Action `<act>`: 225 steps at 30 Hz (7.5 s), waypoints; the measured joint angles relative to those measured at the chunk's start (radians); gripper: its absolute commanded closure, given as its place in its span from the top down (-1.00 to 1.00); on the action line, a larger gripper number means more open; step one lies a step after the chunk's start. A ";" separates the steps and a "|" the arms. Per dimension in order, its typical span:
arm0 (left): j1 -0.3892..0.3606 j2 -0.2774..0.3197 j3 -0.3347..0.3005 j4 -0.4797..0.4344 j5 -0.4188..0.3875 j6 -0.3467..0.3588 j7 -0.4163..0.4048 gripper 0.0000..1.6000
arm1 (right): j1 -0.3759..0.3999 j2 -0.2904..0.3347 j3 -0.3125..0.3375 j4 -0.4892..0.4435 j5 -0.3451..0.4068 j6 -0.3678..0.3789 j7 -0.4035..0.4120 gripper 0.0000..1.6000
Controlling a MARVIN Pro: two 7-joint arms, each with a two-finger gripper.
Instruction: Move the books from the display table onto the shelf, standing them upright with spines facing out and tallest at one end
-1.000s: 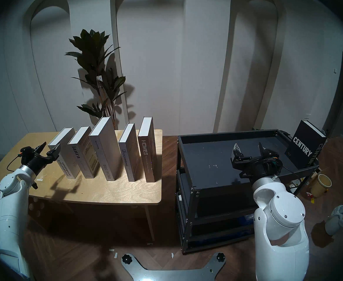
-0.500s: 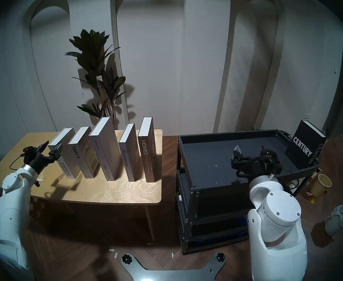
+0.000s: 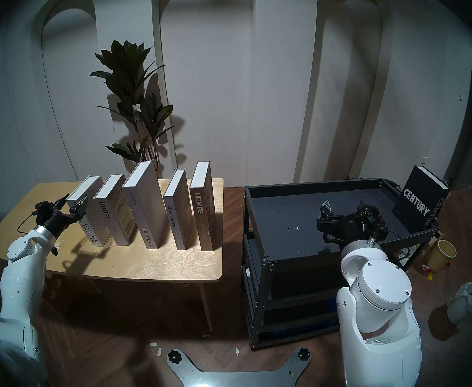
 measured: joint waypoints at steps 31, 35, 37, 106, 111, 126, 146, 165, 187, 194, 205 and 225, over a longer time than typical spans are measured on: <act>-0.079 0.053 -0.036 -0.039 -0.012 -0.026 0.069 -1.00 | 0.010 0.016 -0.021 0.000 0.025 -0.001 -0.057 1.00; -0.072 0.076 -0.069 -0.087 -0.013 -0.018 0.095 -1.00 | 0.011 0.019 -0.022 0.001 0.028 -0.001 -0.062 1.00; -0.067 0.086 -0.089 -0.117 -0.017 -0.008 0.109 -1.00 | 0.012 0.020 -0.023 0.001 0.029 -0.001 -0.064 1.00; 0.005 -0.082 -0.362 -1.010 -0.233 0.582 0.604 -1.00 | 0.147 0.050 -0.141 0.068 0.066 -0.004 -0.088 1.00; 0.011 -0.103 -0.344 -1.072 -0.248 0.627 0.638 -1.00 | 0.199 0.046 -0.173 0.141 0.064 -0.003 -0.078 1.00; 0.009 -0.151 -0.235 -1.260 -0.299 0.744 0.720 -1.00 | 0.341 0.042 -0.310 0.297 0.034 -0.005 -0.046 1.00; -0.033 -0.188 -0.142 -1.400 -0.359 0.845 0.844 -1.00 | 0.544 0.025 -0.564 0.358 -0.032 -0.023 -0.009 1.00; -0.082 -0.238 -0.046 -1.382 -0.398 0.915 1.007 -1.00 | 0.738 -0.015 -0.839 0.477 -0.104 -0.045 0.001 1.00; -0.179 -0.310 0.034 -1.335 -0.430 0.935 1.247 -1.00 | 0.901 -0.132 -0.960 0.677 -0.204 -0.055 -0.104 1.00; -0.211 -0.336 0.041 -1.346 -0.442 0.934 1.346 -1.00 | 0.948 -0.177 -0.954 0.778 -0.244 -0.057 -0.151 1.00; -0.221 -0.355 0.074 -1.358 -0.480 0.937 1.481 -1.00 | 1.019 -0.214 -0.929 0.900 -0.292 -0.082 -0.205 1.00; -0.232 -0.328 0.127 -1.415 -0.582 0.937 1.691 -1.00 | 1.095 -0.256 -0.936 1.075 -0.351 -0.173 -0.278 1.00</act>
